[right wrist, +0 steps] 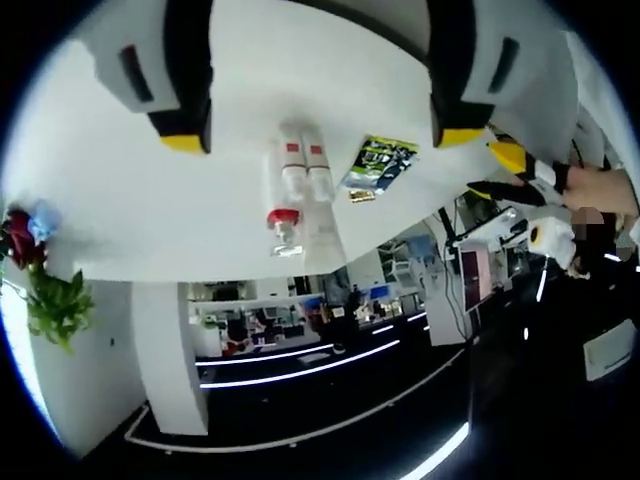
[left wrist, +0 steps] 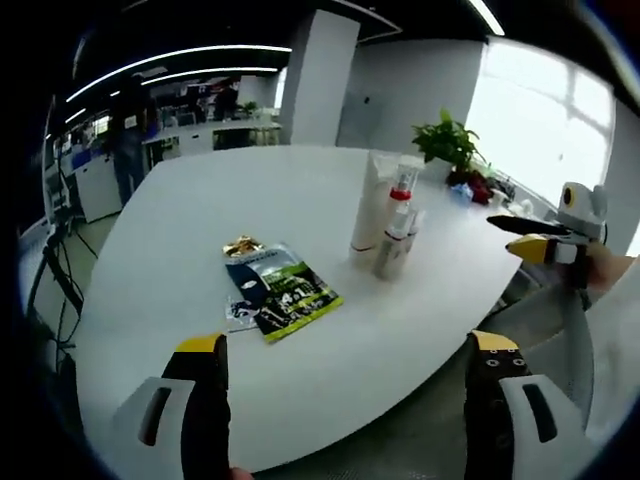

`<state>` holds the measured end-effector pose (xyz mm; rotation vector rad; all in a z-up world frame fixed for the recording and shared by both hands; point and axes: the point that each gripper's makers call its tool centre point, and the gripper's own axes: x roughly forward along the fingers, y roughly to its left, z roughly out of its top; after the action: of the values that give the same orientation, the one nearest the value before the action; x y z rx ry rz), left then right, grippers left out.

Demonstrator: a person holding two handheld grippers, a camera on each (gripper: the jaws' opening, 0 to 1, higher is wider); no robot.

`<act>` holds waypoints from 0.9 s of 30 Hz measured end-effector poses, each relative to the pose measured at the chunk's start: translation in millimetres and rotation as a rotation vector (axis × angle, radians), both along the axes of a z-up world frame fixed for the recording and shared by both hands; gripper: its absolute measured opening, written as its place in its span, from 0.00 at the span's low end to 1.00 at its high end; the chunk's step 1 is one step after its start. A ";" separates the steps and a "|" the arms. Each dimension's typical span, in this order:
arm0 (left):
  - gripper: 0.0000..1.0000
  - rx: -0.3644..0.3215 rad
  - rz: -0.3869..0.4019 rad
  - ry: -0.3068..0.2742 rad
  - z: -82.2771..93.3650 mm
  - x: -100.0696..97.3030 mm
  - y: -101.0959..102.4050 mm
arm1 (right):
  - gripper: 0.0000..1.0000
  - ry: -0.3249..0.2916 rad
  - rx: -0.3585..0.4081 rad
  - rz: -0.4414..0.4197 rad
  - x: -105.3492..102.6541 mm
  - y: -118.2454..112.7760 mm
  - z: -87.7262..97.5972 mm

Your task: Arrange the skincare products in the storage area until every visible bottle or jar stands upright without overlapping.

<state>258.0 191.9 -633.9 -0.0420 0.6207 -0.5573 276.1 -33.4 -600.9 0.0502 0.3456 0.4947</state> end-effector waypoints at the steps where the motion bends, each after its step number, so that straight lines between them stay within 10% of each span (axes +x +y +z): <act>1: 0.97 -0.008 0.007 -0.004 0.7 1.7 -0.9 | 0.91 -0.001 -0.006 0.002 0.2 0.1 -0.4; 27: 0.97 0.185 0.227 0.123 -60.2 98.0 -18.4 | 0.88 0.003 -0.028 -0.055 5.8 -10.6 -4.4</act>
<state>356.0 173.5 -694.1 0.0273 0.7740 -0.2772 281.9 -44.0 -605.2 0.0327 0.3529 0.4353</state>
